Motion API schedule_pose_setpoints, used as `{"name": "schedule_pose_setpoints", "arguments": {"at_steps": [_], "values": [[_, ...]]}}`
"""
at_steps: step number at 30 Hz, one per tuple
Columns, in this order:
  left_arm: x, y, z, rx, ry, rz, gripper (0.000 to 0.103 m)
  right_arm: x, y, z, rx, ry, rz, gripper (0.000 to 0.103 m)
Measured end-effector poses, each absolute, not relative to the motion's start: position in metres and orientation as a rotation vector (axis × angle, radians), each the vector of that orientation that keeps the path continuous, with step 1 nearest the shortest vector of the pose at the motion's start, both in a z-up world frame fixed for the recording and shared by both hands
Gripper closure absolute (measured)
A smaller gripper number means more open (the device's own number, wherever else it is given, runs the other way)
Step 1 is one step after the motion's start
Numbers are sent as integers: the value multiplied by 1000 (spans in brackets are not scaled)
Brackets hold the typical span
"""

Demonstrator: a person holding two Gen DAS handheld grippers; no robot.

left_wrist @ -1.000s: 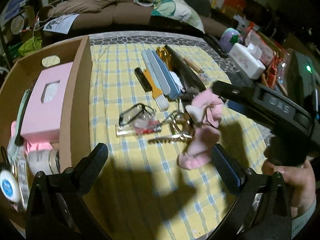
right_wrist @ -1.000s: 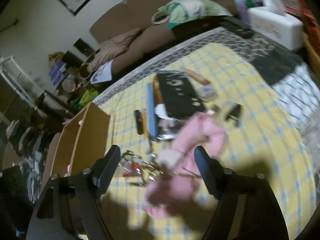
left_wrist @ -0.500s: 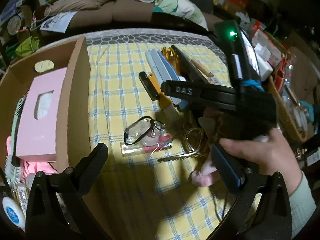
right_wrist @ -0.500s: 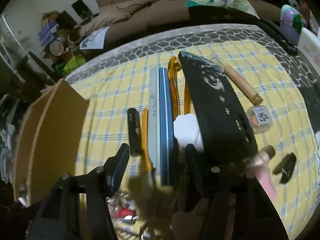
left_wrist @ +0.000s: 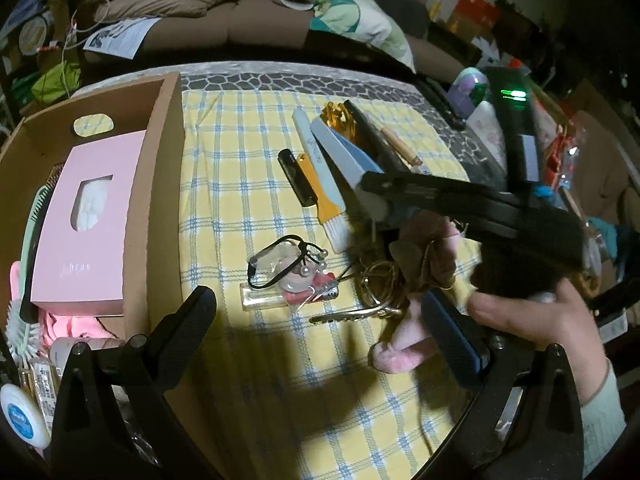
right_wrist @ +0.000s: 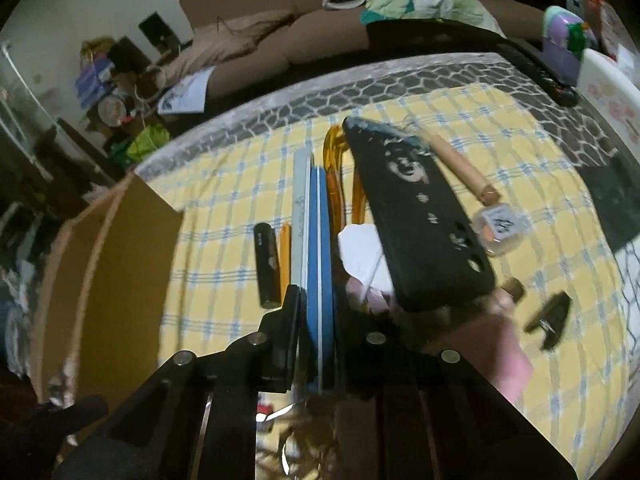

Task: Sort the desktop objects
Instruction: 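Grasp the blue nail file with right tool while left tool grasps the grey nail file, then lower both nail files into the cardboard box and open both tools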

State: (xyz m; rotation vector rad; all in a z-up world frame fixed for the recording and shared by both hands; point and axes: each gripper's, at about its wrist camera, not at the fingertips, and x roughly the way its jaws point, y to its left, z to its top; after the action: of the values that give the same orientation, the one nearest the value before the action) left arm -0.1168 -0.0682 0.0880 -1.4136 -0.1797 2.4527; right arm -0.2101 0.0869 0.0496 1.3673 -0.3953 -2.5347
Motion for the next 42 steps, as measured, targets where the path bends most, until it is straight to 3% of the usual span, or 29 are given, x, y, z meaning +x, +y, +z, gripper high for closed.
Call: {"name": "schedule_pose_setpoints", "arguments": {"at_steps": [5, 17, 23, 24, 25, 26, 27, 42], "values": [[-112, -70, 93, -1394, -267, 2407, 0, -183, 105, 79, 1306, -518, -2515, 88], [-108, -84, 79, -1293, -1032, 1914, 0, -90, 135, 121, 1159, -830, -2403, 88], [-120, -99, 62, -1284, -1261, 1769, 3, -50, 113, 133, 1105, -755, -2369, 88], [-121, -102, 63, -1271, -1268, 1768, 11, -45, 107, 135, 1101, -729, -2367, 88], [-121, -106, 63, -1258, -1272, 1766, 32, -41, 99, 136, 1098, -701, -2365, 88], [-122, -109, 65, -1245, -1276, 1758, 46, -38, 93, 137, 1094, -676, -2362, 88], [-122, -111, 64, -1253, -1271, 1768, 72, -35, 86, 138, 1091, -647, -2363, 88], [-129, -222, 97, -1201, -1263, 1998, 74, -54, -26, 158, 1070, -427, -2317, 88]]}}
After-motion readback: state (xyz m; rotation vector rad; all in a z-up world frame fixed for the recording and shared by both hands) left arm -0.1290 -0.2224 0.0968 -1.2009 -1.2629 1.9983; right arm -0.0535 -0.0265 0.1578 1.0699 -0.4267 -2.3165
